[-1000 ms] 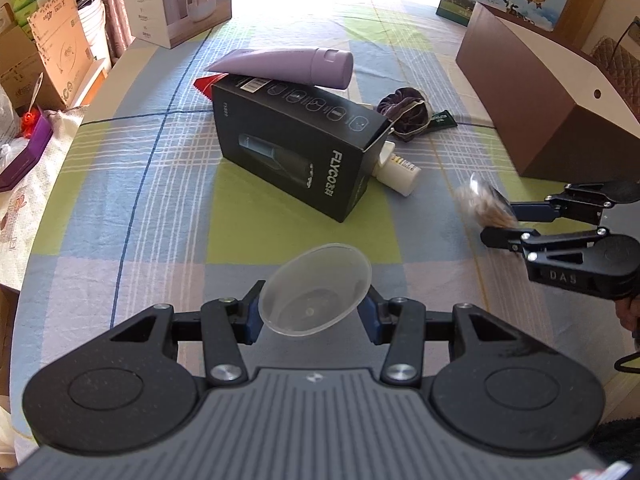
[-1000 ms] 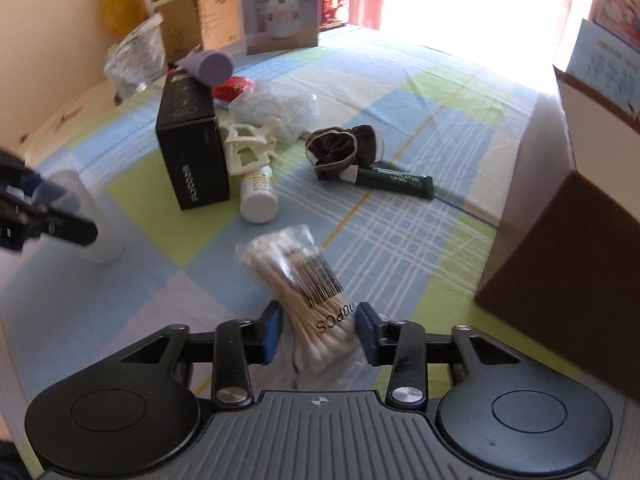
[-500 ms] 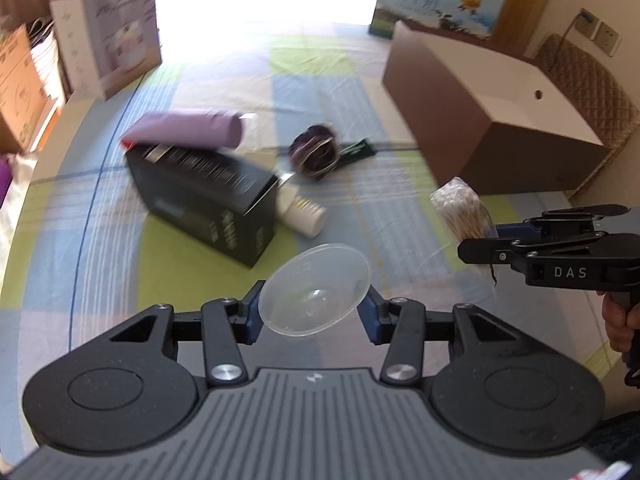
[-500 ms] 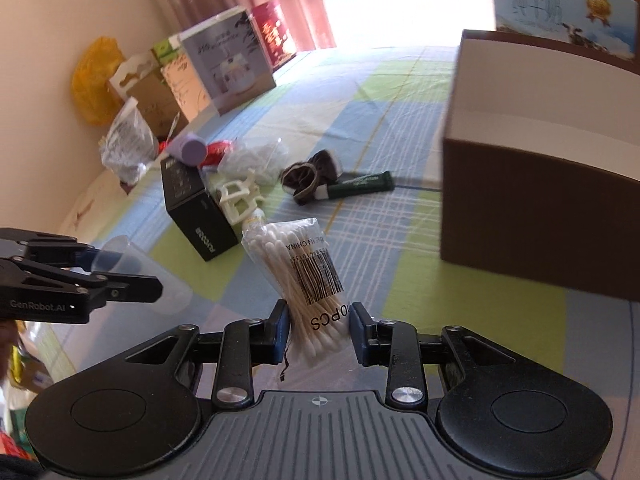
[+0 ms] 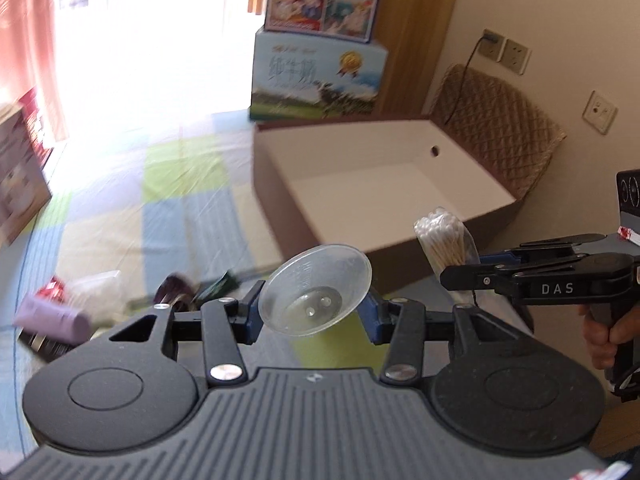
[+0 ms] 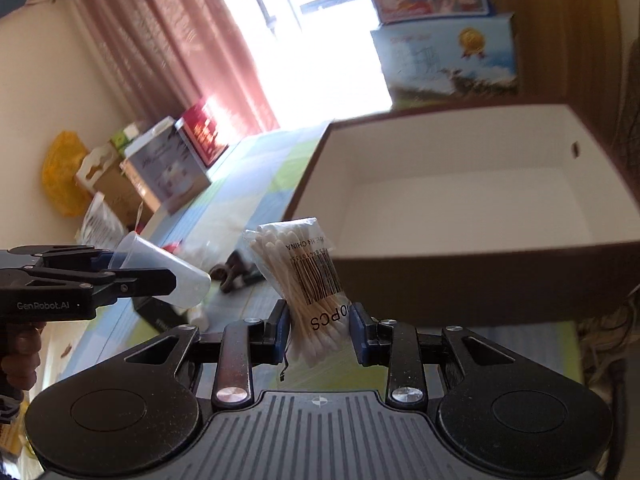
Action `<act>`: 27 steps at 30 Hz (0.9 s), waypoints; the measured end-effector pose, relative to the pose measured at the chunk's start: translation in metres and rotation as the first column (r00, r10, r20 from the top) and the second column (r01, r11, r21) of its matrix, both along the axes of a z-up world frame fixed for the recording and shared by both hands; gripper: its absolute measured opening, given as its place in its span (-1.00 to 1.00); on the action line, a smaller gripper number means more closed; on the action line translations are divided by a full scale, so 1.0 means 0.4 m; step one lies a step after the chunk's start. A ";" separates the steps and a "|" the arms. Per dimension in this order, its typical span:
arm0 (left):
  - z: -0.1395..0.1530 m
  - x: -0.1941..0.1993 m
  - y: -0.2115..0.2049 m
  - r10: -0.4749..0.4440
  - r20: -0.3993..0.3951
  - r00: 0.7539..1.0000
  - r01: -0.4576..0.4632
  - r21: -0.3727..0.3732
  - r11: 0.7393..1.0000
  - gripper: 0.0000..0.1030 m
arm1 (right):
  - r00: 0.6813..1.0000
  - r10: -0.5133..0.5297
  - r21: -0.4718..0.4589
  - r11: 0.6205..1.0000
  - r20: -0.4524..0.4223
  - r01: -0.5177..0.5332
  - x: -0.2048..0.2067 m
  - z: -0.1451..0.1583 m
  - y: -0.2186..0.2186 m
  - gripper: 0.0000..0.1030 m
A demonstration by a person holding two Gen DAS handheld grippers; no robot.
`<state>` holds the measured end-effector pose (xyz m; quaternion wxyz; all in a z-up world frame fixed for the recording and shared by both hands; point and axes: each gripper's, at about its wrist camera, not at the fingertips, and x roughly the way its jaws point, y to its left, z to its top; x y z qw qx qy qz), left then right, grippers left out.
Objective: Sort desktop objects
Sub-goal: 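Carry the cup with the left tool while the right tool carries the swabs over the brown box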
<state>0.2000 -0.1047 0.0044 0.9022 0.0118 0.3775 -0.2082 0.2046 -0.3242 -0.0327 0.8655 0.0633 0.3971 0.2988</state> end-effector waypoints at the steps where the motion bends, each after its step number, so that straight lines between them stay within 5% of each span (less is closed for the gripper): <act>1: 0.006 0.013 -0.020 -0.009 0.008 1.000 0.009 -0.004 1.000 -0.18 | 1.000 -0.011 0.002 1.000 0.010 0.011 0.010 0.011 -0.018 -0.43; 14: -0.018 0.231 -0.271 -0.090 -0.008 0.996 0.090 -0.022 0.996 -0.18 | 0.994 -0.066 -0.160 0.984 0.083 0.078 0.208 0.038 -0.159 -0.43; 27: -0.177 0.400 -0.398 -0.050 -0.281 0.959 0.061 0.031 0.998 -0.18 | 0.997 0.024 -0.371 0.927 -0.072 -0.049 0.401 -0.102 -0.154 -0.43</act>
